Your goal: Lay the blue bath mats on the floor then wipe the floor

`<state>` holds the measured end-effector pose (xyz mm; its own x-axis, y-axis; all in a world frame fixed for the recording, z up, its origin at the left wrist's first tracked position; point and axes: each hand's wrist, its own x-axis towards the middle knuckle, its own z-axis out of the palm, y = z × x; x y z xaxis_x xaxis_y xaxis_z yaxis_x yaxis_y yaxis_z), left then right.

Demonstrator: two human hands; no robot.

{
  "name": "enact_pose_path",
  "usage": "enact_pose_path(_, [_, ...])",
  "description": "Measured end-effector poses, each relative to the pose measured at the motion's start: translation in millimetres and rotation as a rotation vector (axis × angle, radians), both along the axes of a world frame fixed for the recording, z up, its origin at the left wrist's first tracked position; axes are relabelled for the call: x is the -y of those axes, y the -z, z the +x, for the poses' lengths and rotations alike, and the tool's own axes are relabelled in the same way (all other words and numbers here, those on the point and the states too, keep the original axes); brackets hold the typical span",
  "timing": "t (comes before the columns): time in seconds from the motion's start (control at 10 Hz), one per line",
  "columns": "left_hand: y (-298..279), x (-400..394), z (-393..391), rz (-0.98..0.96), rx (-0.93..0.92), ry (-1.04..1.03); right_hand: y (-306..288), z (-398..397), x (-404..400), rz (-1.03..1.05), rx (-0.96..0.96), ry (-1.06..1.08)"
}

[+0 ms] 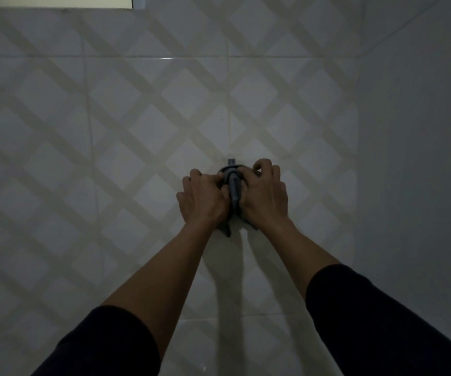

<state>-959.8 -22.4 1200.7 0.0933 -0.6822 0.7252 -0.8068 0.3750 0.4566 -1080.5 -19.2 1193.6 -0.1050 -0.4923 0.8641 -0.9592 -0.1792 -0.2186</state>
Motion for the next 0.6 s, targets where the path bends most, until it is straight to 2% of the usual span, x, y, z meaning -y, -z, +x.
enact_pose_path(0.2, [0, -2, 5, 0.069, 0.116, 0.021, -1, 2, -6, 0.094, -0.053, 0.043])
enact_pose_path(0.3, [-1, -6, 8, 0.11, 0.144, 0.044, 1, 3, -10, 0.14, -0.011, 0.011])
enact_pose_path(0.6, [1, -65, 42, 0.125, 0.083, 0.091, 3, 14, -74, 0.28, 0.108, -0.074])
